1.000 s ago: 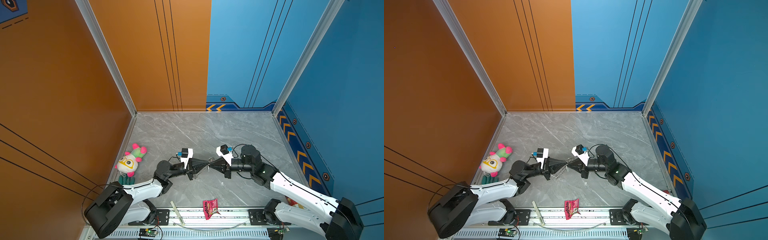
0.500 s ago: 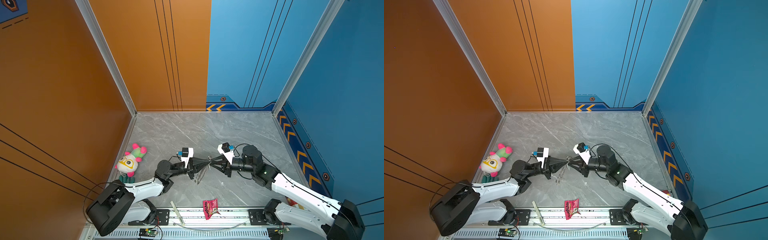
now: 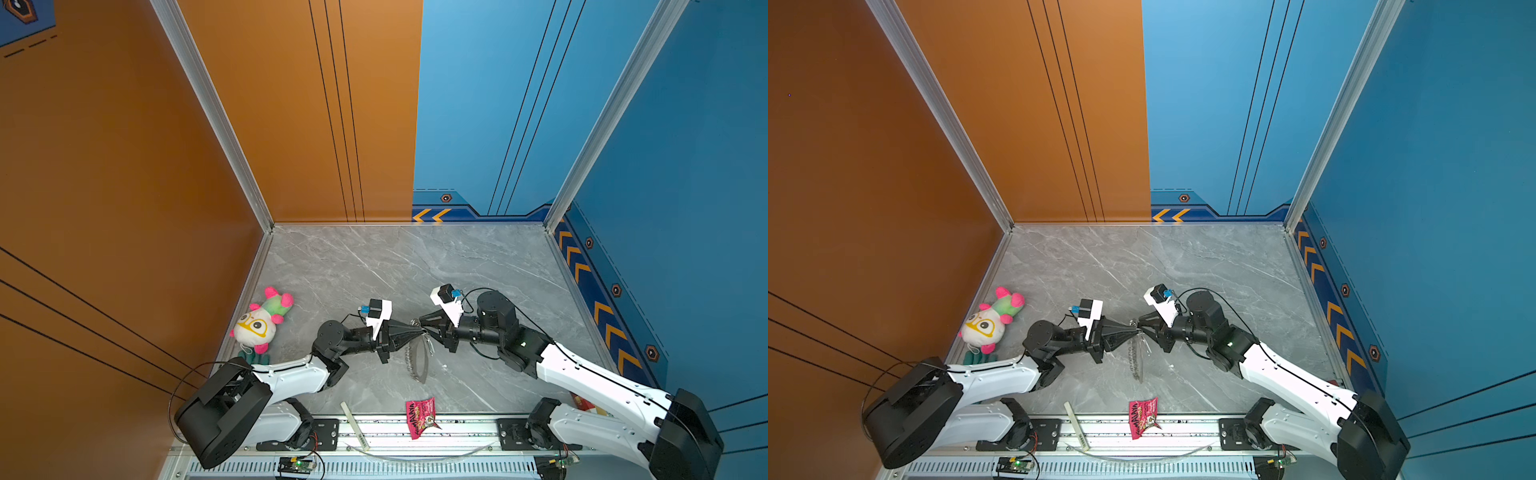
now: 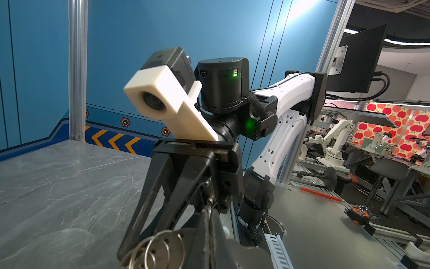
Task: Attach keys to a key ring
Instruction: Insert the key into the keyring.
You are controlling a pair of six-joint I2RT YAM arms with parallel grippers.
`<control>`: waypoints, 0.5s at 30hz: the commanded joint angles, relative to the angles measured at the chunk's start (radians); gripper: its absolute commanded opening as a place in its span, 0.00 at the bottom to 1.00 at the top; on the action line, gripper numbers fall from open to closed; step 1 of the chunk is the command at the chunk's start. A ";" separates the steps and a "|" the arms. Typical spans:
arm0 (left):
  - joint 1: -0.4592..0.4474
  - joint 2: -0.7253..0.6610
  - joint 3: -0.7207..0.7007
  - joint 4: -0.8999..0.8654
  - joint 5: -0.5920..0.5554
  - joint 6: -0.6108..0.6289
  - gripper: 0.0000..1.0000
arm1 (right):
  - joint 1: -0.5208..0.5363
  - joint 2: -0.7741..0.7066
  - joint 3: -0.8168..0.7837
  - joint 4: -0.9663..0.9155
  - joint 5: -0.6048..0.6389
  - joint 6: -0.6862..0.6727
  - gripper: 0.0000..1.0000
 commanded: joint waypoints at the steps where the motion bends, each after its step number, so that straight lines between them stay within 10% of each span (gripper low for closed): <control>1: -0.006 0.005 0.028 0.039 0.035 -0.003 0.00 | 0.005 -0.036 0.030 0.008 0.040 0.005 0.23; 15: 0.021 0.009 0.002 0.037 -0.040 0.027 0.00 | -0.032 -0.172 0.015 -0.145 0.091 -0.058 0.30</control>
